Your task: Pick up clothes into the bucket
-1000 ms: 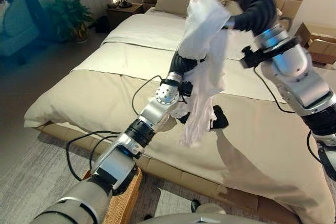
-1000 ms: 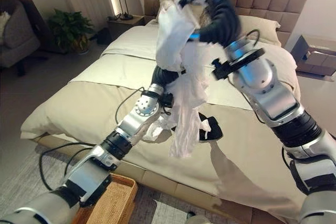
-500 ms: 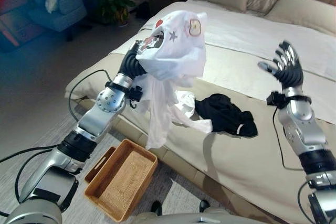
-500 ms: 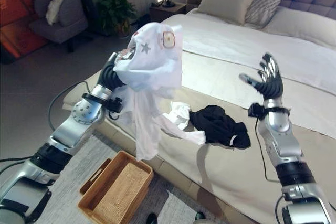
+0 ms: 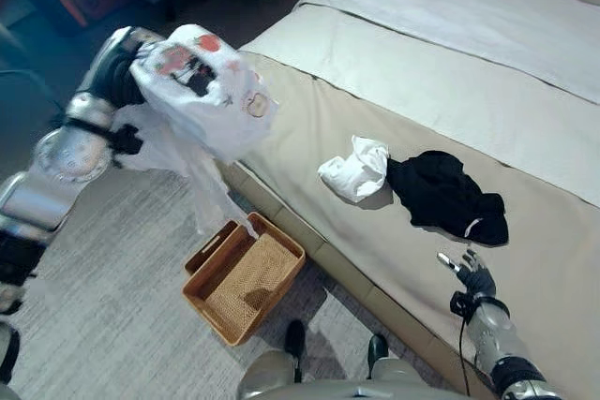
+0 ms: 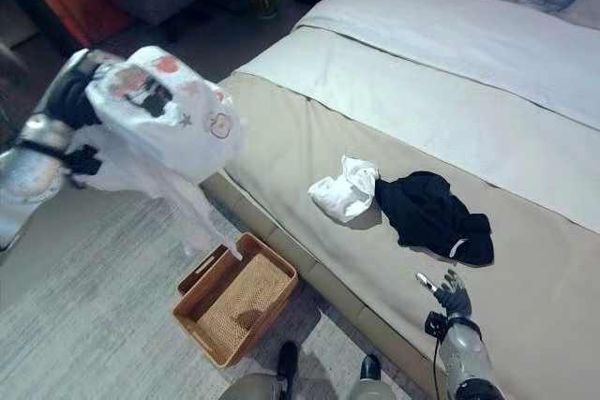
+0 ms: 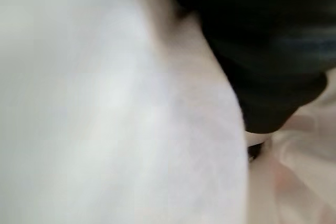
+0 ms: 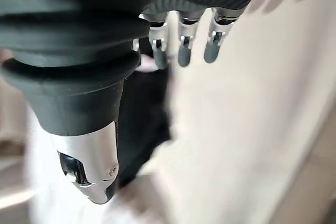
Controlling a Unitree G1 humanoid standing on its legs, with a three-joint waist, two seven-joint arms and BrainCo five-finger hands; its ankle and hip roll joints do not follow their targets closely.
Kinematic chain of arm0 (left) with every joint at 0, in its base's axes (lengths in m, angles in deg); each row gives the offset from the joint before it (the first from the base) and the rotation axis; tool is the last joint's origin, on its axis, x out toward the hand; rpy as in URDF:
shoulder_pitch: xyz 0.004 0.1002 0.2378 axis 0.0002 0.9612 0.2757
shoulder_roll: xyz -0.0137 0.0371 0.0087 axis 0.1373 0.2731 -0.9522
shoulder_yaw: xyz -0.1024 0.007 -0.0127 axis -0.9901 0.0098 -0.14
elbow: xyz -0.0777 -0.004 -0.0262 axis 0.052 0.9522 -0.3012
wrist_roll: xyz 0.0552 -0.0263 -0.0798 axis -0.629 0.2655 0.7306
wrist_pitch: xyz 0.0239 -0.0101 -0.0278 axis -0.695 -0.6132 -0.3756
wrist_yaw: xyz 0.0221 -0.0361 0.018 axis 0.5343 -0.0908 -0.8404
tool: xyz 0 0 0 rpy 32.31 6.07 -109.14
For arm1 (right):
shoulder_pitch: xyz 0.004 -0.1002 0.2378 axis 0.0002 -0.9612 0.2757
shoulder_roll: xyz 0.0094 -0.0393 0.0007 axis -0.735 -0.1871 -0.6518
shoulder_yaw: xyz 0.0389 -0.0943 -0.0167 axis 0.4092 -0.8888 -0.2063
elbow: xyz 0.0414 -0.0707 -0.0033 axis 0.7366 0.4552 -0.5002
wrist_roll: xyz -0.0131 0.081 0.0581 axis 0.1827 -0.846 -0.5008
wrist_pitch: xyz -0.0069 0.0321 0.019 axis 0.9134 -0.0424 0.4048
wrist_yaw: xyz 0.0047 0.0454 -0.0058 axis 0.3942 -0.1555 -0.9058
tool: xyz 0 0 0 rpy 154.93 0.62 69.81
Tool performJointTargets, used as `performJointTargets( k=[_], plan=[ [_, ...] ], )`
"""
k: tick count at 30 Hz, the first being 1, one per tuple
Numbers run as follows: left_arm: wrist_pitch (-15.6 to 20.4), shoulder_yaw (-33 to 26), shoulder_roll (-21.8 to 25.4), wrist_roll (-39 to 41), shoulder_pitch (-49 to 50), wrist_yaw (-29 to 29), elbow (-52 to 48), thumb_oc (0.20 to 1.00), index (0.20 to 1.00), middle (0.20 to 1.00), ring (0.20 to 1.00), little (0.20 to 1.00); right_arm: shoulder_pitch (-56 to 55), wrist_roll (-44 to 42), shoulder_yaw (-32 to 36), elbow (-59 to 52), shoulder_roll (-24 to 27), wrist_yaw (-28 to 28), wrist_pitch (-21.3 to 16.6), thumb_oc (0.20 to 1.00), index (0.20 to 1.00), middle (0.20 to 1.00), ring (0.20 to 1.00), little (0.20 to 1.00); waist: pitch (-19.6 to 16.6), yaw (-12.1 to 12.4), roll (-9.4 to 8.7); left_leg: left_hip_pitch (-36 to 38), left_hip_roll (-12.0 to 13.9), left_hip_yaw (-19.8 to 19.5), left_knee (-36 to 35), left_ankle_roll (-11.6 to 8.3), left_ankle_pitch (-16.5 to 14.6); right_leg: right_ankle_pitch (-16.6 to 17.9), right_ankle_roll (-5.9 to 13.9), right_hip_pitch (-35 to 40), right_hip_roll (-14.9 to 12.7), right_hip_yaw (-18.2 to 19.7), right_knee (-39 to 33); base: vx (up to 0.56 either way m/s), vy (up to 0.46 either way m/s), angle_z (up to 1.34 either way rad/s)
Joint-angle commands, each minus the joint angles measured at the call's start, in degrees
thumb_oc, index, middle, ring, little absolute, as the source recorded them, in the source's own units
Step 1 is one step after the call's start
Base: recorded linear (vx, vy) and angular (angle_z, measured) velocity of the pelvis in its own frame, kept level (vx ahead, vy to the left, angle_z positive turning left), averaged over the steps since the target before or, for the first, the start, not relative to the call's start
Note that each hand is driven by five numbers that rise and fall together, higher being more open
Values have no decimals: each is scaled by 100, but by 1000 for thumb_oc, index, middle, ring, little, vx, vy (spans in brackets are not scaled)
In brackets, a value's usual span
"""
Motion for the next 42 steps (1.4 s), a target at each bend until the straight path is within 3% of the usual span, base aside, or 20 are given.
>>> performJointTargets(
  k=[1,8,14,20,24,29,36,39,42],
  plan=[
    [137,-1058,122,-356,209,-458,334,200,200,200,200,200,-89,403,-117,-37,-29,17,-179,1000,1000,1000,1000,1000,2,-40,-189,-334,-263,-99,840,178,-572,-135,68,-518,-184,48,808,-77,39,8],
    [126,-1794,-526,-345,1069,-743,834,200,200,200,200,200,-81,942,-490,720,0,85,-11,1000,1000,1000,1000,1000,525,-51,-370,-847,-215,7,1060,180,-547,8,79,-1073,-197,239,931,-77,55,0],
    [133,-1905,-1123,-132,1051,-1064,1414,200,200,200,200,200,151,1043,-696,474,178,-13,-85,1000,1000,1000,1000,1000,878,-59,-650,-1312,-119,247,1230,154,-548,222,127,-1522,-166,501,822,-58,66,-21],
    [127,-1807,-1454,41,731,-1431,1839,200,200,200,200,200,442,1017,-931,134,146,-215,-212,1000,1000,1000,1000,1000,1336,-110,-875,-1874,-115,373,1865,191,-748,146,110,-2026,-183,662,1234,-82,61,-17],
    [128,-1735,-1519,174,465,-1666,1826,200,200,200,200,200,437,1041,-1074,-159,97,-326,-289,1000,1000,1000,1000,1000,1599,-153,-942,-2169,-107,398,2191,220,-893,25,74,-2305,-153,687,1527,-67,22,-12],
    [39,-1402,-1484,94,-17,-1891,2170,200,200,200,200,200,545,1010,-1230,-194,117,-503,-355,1000,1000,1000,1000,1000,1611,-292,-1044,-2694,-82,442,2323,210,-850,101,58,-2831,-124,679,1550,-35,2,-1],
    [-159,-815,-1240,-260,-675,-2059,2952,200,200,200,200,200,668,846,-1381,-525,207,-718,-547,1000,1000,1000,1000,1000,1611,-446,-1217,-3393,22,522,2569,187,-872,226,83,-3506,-25,709,1575,-27,-5,-8],
    [-435,-328,-934,-903,-991,-2135,3455,200,200,200,200,200,725,812,-1541,-771,262,-818,-680,1000,1000,1000,1000,1000,1611,-545,-1372,-3827,98,559,2874,200,-950,253,111,-3917,55,747,1708,-19,-5,-17],
    [-548,-102,-957,-995,-1116,-2027,3702,200,200,200,200,200,690,789,-1572,-856,311,-856,-708,1000,1000,1000,1000,1000,1611,-587,-1389,-4200,113,548,3210,237,-1062,170,103,-4248,68,739,1982,-6,5,-13]
  ],
)
